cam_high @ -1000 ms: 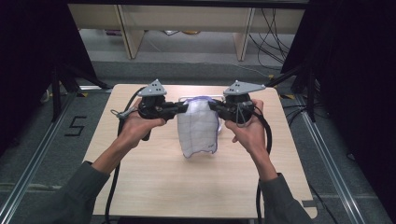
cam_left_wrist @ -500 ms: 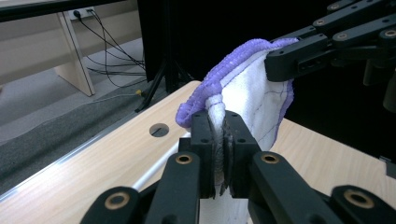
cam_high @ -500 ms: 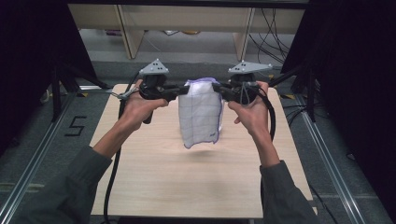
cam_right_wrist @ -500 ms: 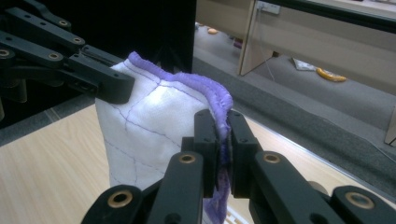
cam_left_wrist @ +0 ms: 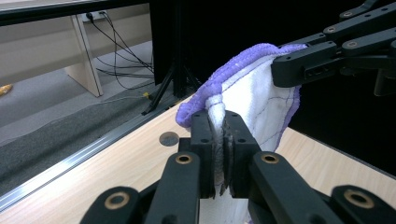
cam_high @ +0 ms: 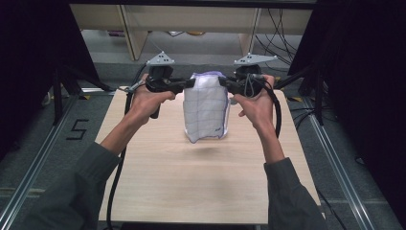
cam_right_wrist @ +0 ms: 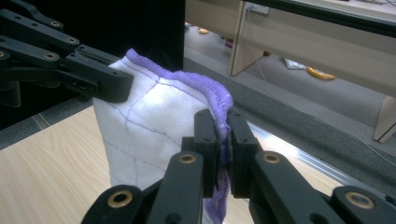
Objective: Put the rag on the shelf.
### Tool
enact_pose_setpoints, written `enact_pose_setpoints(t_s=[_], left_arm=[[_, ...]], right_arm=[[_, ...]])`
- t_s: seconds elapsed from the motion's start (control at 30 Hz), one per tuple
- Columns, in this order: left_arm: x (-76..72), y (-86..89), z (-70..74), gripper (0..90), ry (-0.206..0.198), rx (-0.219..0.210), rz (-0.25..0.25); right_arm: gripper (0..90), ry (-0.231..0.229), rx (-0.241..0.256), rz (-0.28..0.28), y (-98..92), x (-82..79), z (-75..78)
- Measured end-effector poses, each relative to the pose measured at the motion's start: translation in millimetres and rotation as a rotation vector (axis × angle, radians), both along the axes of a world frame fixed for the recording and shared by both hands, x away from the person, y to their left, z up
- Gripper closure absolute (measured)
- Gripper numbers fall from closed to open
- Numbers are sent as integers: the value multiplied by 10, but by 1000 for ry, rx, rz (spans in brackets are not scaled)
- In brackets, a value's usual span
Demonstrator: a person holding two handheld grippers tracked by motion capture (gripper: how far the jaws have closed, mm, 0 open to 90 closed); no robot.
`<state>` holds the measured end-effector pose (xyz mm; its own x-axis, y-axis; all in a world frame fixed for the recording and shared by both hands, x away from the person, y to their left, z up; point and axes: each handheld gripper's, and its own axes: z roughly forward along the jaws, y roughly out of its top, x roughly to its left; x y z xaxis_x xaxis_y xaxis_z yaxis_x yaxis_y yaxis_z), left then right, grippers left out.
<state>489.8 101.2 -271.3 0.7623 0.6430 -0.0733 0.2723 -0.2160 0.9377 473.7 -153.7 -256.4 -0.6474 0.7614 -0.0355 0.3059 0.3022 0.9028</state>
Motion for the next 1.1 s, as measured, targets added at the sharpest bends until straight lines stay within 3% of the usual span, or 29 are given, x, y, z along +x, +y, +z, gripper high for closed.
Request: enact_pose_setpoints(t_s=[0.47, 0.5, 0.63, 0.77, 0.8, 0.9, 1.1], left_arm=[[162, -48, 49, 838, 17, -7, 21], [174, -54, 53, 837, 18, -7, 21], [245, -74, 64, 837, 26, -5, 20], [317, -101, 79, 837, 30, -8, 21], [338, -103, 84, 837, 30, -11, 28], [418, -105, 98, 838, 45, -35, 40], [661, -138, 64, 837, 64, -10, 94]], right_arm=[[852, -2, 6, -30, 0, 170, 39], [852, 13, 15, -41, 4, 172, 47], [851, 0, 22, -63, -2, 242, 51], [851, 22, 33, -83, 10, 332, 64], [852, 8, 23, -76, 3, 360, 70], [851, 29, 35, -94, 21, 414, 105], [850, 60, 26, -131, 80, 652, 86]])
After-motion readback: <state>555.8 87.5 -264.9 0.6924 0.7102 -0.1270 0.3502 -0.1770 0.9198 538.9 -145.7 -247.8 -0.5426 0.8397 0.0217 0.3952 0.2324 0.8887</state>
